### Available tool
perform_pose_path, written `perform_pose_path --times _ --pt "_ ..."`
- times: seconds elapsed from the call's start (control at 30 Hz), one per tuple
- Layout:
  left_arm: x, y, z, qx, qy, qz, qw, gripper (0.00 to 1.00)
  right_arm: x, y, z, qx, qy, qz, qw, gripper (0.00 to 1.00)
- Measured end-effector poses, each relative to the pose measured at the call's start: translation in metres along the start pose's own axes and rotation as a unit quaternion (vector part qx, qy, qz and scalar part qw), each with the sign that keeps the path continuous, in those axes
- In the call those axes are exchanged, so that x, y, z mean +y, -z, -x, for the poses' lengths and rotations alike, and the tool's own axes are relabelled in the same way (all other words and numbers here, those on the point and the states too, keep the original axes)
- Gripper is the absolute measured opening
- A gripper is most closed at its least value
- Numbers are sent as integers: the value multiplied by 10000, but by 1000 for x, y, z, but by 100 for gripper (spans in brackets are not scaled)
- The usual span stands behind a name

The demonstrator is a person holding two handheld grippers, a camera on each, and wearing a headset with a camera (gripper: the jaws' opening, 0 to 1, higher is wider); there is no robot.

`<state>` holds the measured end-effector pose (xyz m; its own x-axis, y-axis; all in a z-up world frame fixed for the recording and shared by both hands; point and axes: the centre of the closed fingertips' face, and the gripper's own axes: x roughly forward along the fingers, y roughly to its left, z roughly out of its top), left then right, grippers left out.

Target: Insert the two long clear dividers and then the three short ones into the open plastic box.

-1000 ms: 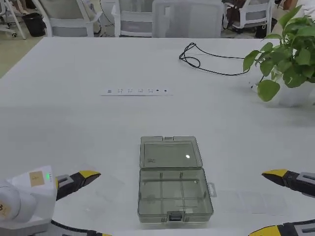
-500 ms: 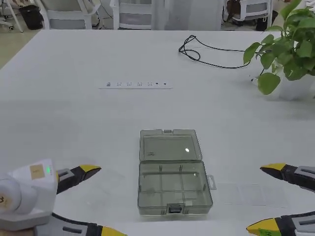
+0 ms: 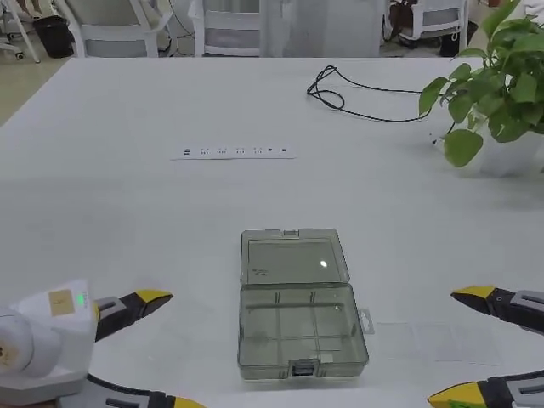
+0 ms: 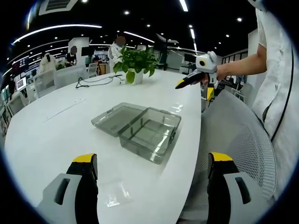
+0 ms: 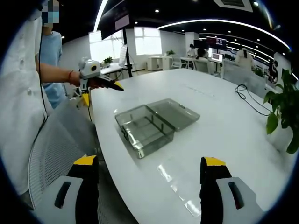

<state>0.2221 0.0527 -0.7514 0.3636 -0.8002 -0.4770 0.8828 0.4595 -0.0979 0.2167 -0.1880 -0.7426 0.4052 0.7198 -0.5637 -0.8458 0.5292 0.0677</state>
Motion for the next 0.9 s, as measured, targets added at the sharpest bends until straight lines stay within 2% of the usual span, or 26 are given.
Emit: perform_pose_path --times 0.2,0.47,0.6,0.7,0.8,0.9 --pt "7 -1 2 10 -86 30 10000 100 -1 0 1 -13 9 -9 10000 90" --pt "23 -2 9 7 -271 141 9995 100 -2 -1 2 -35 46 -21 10000 90" --pt "38 -1 17 21 -487 213 9986 100 -2 -1 2 -46 51 -35 10000 90" --pt "51 5 24 170 -656 429 9968 97 -2 -1 1 -63 56 -38 10000 90" --pt "62 6 30 174 -785 432 9958 96 -3 -1 1 -77 65 -48 9999 90" --pt "76 14 37 341 -1012 602 9925 92 -2 -2 1 -90 70 -52 9999 90"
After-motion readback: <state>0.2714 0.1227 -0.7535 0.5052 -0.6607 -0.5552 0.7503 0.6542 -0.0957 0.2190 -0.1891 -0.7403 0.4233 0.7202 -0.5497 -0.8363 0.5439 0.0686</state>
